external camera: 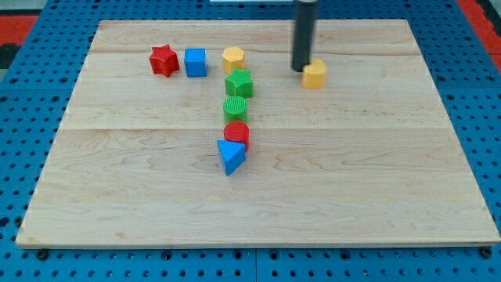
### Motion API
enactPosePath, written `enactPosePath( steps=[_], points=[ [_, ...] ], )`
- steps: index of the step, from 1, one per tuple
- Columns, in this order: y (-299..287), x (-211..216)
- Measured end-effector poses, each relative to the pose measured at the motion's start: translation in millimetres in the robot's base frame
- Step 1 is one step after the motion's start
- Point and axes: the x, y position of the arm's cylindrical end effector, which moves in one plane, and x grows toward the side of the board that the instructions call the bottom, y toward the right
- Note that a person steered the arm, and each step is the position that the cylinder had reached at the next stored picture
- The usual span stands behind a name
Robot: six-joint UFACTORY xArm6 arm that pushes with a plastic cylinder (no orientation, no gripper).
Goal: Slide yellow heart towards bottom right
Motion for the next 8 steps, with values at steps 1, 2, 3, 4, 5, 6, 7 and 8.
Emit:
enactPosePath(
  steps=[1, 2, 3, 4, 5, 6, 7, 8],
  points=[
    [1.6, -6.8],
    [16.1, 68.6],
    [35.3, 100.8],
    [37.2, 94.4],
    [57.7, 120.0],
    [58.5, 166.4],
    [50.9, 146.8],
    [41.1, 163.2]
  ],
)
